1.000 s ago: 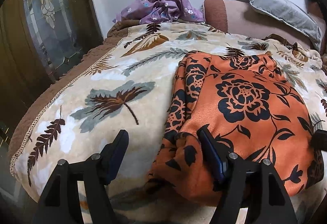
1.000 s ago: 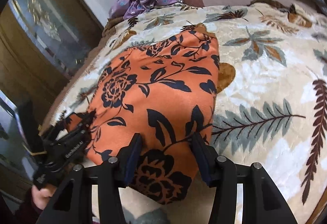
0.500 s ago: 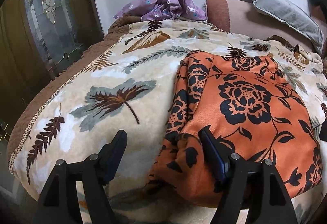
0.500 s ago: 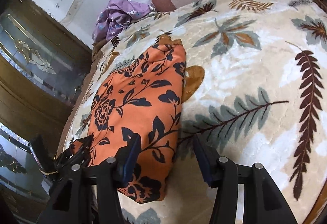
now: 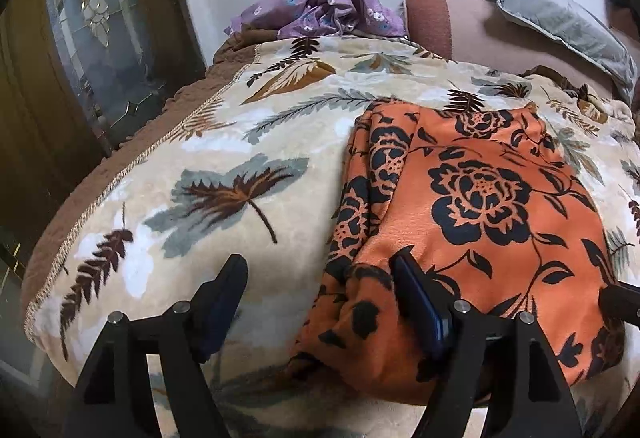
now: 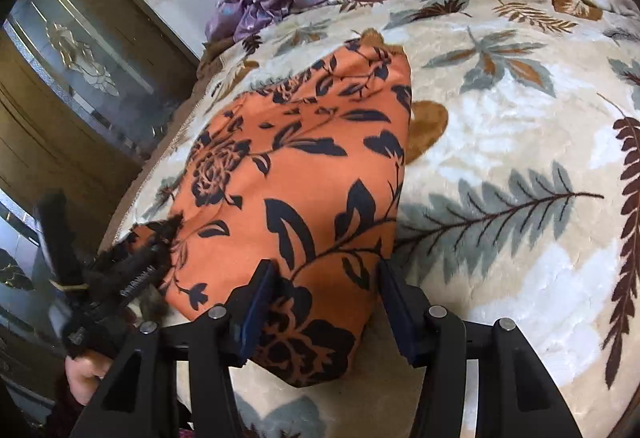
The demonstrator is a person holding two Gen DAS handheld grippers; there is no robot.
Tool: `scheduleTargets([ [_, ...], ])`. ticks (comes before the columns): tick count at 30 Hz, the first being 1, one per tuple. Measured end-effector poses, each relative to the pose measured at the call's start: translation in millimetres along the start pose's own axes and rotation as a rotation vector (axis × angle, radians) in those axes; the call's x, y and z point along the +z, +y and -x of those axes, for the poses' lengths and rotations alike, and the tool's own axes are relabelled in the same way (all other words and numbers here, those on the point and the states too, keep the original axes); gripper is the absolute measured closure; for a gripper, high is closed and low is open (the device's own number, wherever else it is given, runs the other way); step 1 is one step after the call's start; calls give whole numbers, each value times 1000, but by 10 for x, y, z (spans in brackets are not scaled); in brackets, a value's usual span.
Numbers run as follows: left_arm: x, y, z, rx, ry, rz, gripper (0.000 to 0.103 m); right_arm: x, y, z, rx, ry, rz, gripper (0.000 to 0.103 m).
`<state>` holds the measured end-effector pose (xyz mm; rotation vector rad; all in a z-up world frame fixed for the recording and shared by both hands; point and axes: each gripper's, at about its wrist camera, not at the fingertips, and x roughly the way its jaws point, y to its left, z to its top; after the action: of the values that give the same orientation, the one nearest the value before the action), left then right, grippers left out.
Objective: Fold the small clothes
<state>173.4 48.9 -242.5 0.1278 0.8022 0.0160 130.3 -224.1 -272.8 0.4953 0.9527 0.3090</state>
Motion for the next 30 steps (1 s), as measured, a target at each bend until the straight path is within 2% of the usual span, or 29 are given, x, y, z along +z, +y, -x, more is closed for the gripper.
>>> scheduleTargets([
  [4,305,114,83,-106,4,8,25,102,-129,126,27,-13,-43,47],
  [7,578,175,-5,-111,20,-12,16,185,-225,209,47,-44,-82,46],
  [9,673,178,-137,-128,51,-17,16,210,-292,240,56,-62,-125,40],
  [14,482,53,-403,-151,116,-31,16,246,-376,94,87,-47,-188,39],
  [19,450,-20,-317,-120,47,-102,16,273,-357,-39,108,-34,-183,39],
  [30,455,9,-325,-140,52,-95,16,319,-265,-145,104,-33,-166,38],
])
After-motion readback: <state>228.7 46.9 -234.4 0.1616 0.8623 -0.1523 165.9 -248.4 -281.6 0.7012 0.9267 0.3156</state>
